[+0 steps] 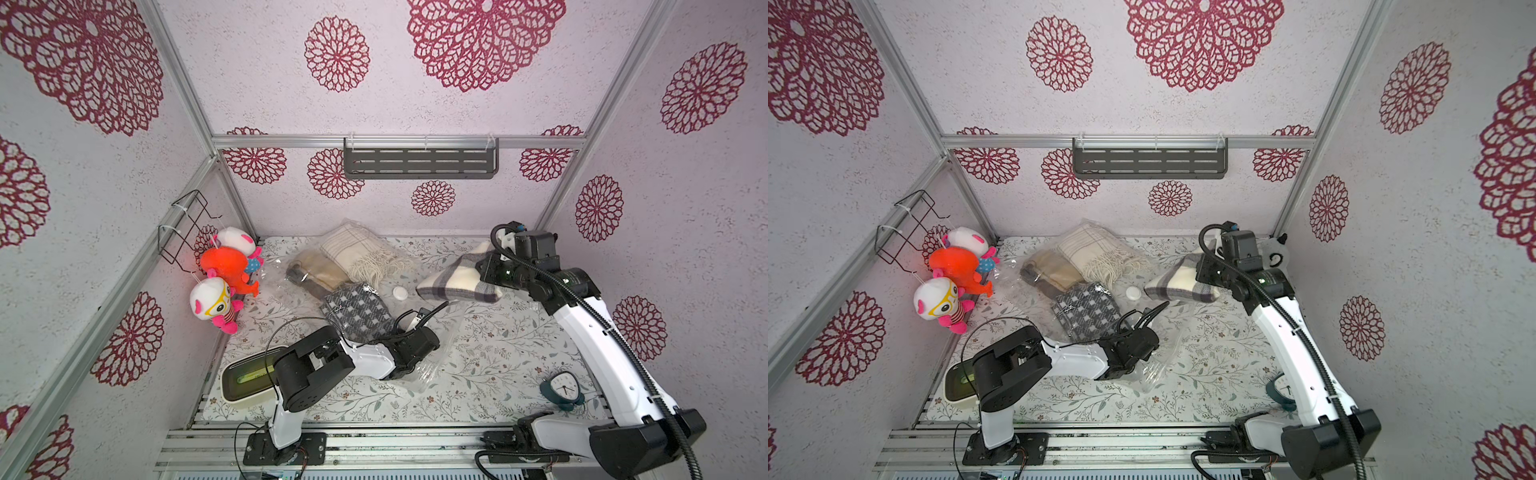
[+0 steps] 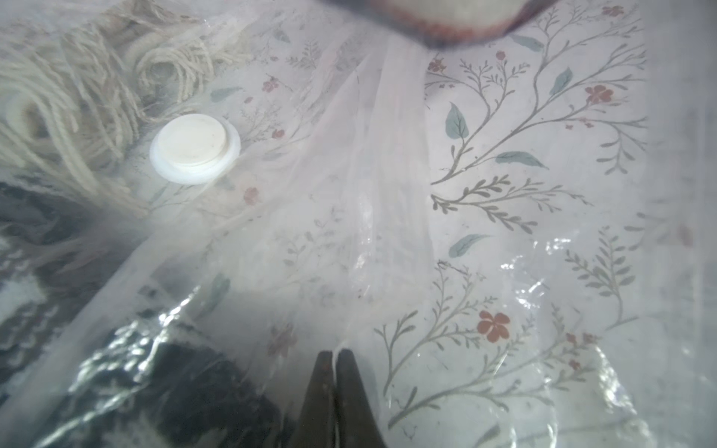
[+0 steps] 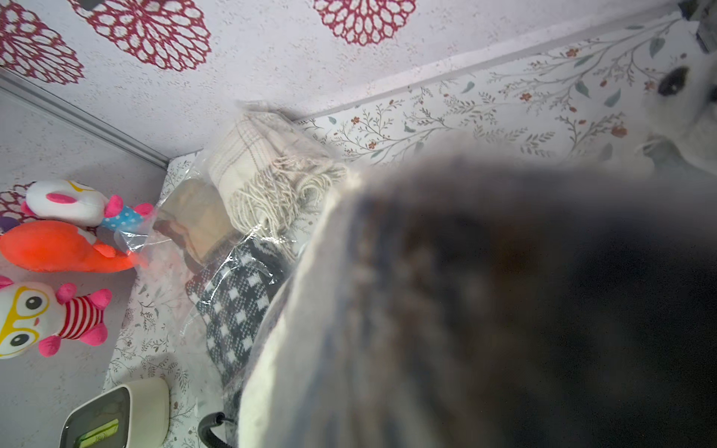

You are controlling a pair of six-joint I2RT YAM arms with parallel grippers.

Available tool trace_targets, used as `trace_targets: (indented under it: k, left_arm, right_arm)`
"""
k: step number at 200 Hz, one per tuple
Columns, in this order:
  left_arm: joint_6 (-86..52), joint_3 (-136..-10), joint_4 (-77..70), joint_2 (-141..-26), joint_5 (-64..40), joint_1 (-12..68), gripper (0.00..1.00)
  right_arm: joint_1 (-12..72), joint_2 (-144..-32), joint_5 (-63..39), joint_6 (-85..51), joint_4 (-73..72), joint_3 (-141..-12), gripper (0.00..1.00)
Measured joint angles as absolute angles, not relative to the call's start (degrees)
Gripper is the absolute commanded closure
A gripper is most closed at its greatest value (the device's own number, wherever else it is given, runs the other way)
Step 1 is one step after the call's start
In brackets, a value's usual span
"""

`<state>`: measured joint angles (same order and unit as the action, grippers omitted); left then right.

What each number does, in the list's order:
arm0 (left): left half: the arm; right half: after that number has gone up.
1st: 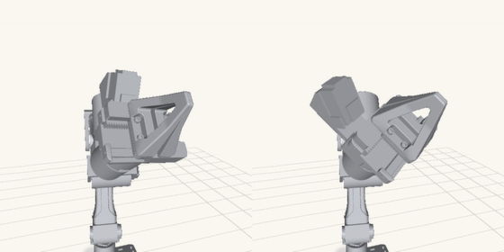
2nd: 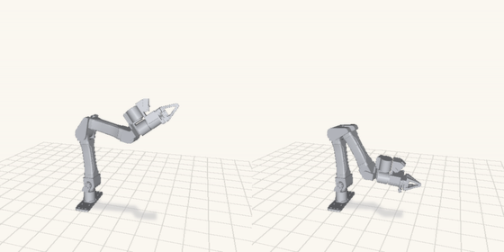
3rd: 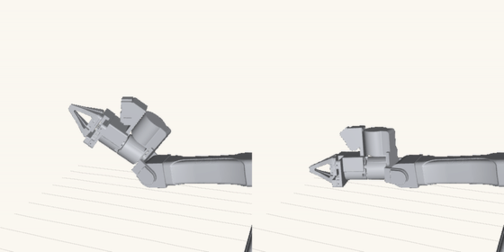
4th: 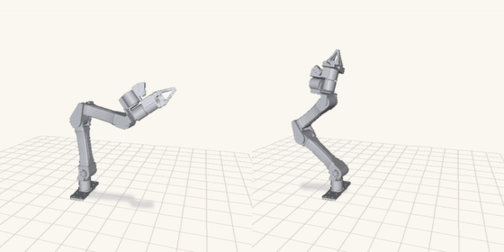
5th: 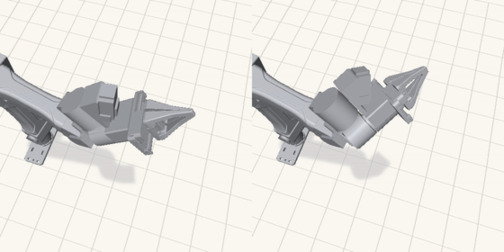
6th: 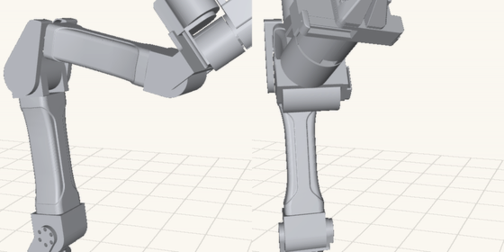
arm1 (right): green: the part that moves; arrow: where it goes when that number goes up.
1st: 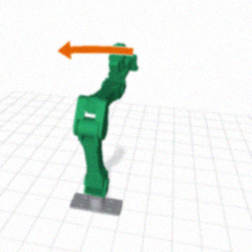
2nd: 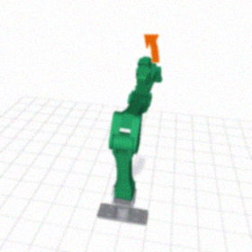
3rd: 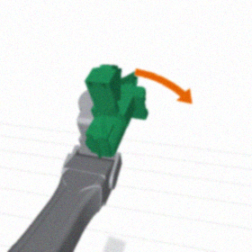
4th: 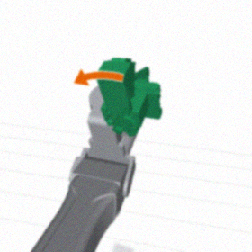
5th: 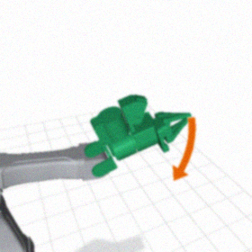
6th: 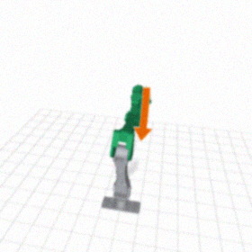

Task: Take the scarf out of the vacuum bag
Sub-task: Take out the scarf from the vacuum bag, then adjust the vacuum bag at the center of the board, then place the scarf at the center of the board.

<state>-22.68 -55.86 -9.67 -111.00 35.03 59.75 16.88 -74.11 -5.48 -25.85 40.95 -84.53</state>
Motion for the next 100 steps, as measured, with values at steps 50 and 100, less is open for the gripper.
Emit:
trace_targets:
  k: [50, 100]
  left_arm:
    - [-22.3, -55.7, -9.6, -111.0, 35.0, 59.7, 1.0]
    - [-22.3, -55.6, -9.4, -110.9, 34.9, 59.7, 1.0]
  right_arm:
    - [16.7, -78.2, -12.2, -25.2, 38.9, -93.3, 1.0]
    - [15.8, -85.9, -17.9, -24.0, 33.1, -96.4, 1.0]
